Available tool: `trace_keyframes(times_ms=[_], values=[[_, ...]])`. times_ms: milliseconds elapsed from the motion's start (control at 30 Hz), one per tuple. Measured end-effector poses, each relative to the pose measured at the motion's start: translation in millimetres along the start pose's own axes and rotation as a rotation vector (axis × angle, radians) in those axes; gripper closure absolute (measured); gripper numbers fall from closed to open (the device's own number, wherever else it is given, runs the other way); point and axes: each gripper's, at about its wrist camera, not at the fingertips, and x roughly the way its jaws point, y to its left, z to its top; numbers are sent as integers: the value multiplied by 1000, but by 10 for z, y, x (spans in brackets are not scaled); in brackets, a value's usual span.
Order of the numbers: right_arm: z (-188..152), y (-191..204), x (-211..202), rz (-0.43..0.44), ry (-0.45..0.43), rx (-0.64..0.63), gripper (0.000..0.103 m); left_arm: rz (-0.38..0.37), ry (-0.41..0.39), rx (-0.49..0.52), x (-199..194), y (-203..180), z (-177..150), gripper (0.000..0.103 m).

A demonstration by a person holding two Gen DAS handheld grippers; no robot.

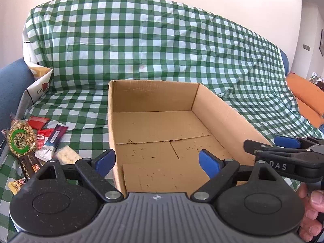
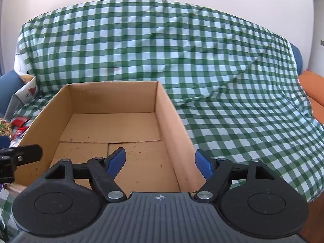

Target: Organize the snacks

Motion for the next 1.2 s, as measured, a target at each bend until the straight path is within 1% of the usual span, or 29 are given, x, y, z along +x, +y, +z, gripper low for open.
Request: trace_keyframes(times_ms=[167,200,367,533,633,700,733,767,800,833,900,1033,1133,1200], values=[[-9,30,-5,27,-33,-16,25,-13,-26,23,-38,-34,-4,12],[-29,51,-68,42,-51,-13,25,-17,-28,24,-41,-36,-3,13],[-68,81,-124,60,-73,-37,25,-38,-35,34,-65,-49,-5,20],[-91,93,-161,70,-91,-56,25,-60,-43,38,-97,-43,9,30],[-115,117,-205,74,-112,-68,25,-77,-48,37,-120,-33,18,40],[-116,158,-227,78,-129,-72,26,-81,-52,42,-139,-31,19,50],[-114,182,-239,84,-138,-72,29,-83,-54,45,-149,-19,20,53],[-108,212,-249,91,-146,-72,31,-83,-55,46,-162,-2,21,59],[-99,248,-256,100,-151,-71,38,-84,-56,43,-180,25,22,67],[-89,289,-260,114,-154,-67,48,-84,-55,38,-198,61,26,70],[-68,385,-265,151,-156,-58,56,-84,-53,25,-252,164,36,72],[-42,631,-274,205,-170,-69,57,-95,-34,2,-343,461,204,72],[-17,844,-278,254,-176,-80,57,-65,-35,82,-364,704,400,72],[-4,999,-282,285,-181,-93,57,-34,-34,109,-345,923,490,72]])
